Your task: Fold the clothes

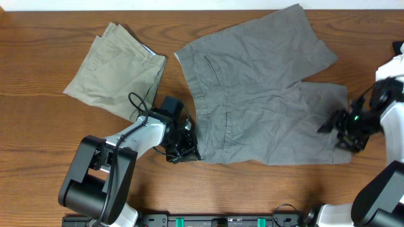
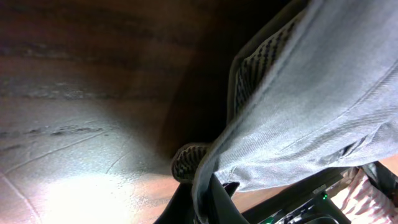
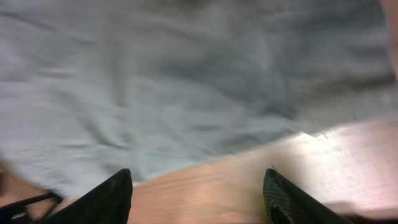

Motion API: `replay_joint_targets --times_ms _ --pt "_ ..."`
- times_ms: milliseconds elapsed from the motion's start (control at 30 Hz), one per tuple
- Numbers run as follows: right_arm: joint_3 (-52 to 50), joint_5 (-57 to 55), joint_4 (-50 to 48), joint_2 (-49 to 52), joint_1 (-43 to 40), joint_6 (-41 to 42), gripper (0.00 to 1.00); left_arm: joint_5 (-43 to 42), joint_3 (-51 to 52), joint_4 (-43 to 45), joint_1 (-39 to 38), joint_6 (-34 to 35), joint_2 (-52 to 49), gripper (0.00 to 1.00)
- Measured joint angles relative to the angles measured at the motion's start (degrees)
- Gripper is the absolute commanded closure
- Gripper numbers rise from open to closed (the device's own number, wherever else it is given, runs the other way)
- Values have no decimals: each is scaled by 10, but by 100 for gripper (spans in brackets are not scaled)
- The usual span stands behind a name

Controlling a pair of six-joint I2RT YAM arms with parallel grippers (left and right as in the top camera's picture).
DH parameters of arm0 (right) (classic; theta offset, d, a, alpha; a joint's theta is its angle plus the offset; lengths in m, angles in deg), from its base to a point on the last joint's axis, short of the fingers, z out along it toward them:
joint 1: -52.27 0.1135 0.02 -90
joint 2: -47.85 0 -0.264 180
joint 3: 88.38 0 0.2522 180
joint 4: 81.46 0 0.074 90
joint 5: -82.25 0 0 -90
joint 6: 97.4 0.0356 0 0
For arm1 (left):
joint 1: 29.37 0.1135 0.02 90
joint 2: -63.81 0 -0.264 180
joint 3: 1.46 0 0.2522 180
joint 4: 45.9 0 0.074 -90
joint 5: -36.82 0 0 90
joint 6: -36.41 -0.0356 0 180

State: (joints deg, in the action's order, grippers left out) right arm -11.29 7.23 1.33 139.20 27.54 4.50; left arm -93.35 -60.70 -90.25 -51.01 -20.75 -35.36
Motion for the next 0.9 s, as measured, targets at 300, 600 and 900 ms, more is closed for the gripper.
replay_joint_targets --times_ms 300,600,900 --pt "-116 -75 -65 0 -60 40 27 0 0 3 0 -1 0 94" --pt "-208 -74 -263 -19 -99 110 38 -2 0 5 0 -3 0 94" --pt "-214 -41 -285 -18 -100 121 99 -6 0 4 0 -30 0 94"
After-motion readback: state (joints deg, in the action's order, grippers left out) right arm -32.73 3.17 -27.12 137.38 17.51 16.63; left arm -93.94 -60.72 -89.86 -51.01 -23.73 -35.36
